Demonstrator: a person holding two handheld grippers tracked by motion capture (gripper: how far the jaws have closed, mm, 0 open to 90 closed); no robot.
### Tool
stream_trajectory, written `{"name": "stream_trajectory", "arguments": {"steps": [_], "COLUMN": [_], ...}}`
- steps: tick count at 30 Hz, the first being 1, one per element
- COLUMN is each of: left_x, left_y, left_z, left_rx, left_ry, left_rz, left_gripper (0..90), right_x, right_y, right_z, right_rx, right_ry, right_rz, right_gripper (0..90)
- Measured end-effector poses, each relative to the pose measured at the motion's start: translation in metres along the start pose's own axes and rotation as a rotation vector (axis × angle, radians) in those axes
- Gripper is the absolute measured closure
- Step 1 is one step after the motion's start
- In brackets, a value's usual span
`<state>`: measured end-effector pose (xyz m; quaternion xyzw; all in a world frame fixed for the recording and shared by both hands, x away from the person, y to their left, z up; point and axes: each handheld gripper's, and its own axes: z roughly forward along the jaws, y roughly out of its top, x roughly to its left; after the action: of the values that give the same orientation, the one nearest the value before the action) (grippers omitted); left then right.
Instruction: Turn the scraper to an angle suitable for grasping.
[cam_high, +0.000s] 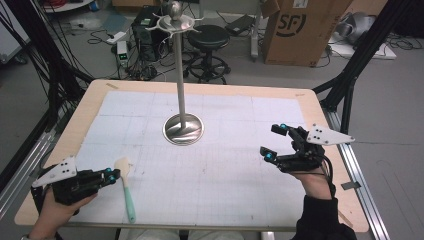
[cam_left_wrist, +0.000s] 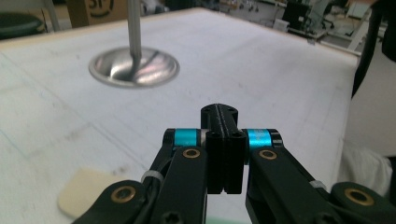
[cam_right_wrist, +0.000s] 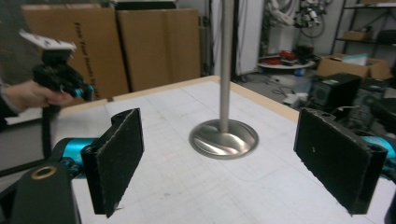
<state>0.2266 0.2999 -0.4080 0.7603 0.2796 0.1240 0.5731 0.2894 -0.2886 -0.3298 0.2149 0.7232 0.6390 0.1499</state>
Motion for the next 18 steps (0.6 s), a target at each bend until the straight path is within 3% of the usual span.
{"name": "stream_trajectory", "arguments": {"steps": [2,7,15,18], "left_x": [-0.001,-0.002,-0.002,-0.001], "left_y": [-0.008,-0.025,-0.032,-0.034], "left_z": [0.000,0.002,0.008,0.012], "left_rx": [0.017,0.113,0.210,0.246], "left_ry": [0.000,0.002,0.020,0.025], "left_rz": [-0.012,-0.021,-0.017,-0.034], "left_gripper": [89.7,89.7,89.7,89.7], "right_x": [-0.001,-0.001,-0.002,-0.002], "right_y": [-0.001,-0.002,-0.002,-0.003], "right_z": [0.002,0.007,0.007,0.007], "right_rx": [0.007,0.020,0.014,0.007], "right_ry": [0.005,0.012,0.008,0.015], "right_rz": [0.000,-0.005,0.004,0.003], "right_gripper": [14.8,14.8,14.8,14.7]}}
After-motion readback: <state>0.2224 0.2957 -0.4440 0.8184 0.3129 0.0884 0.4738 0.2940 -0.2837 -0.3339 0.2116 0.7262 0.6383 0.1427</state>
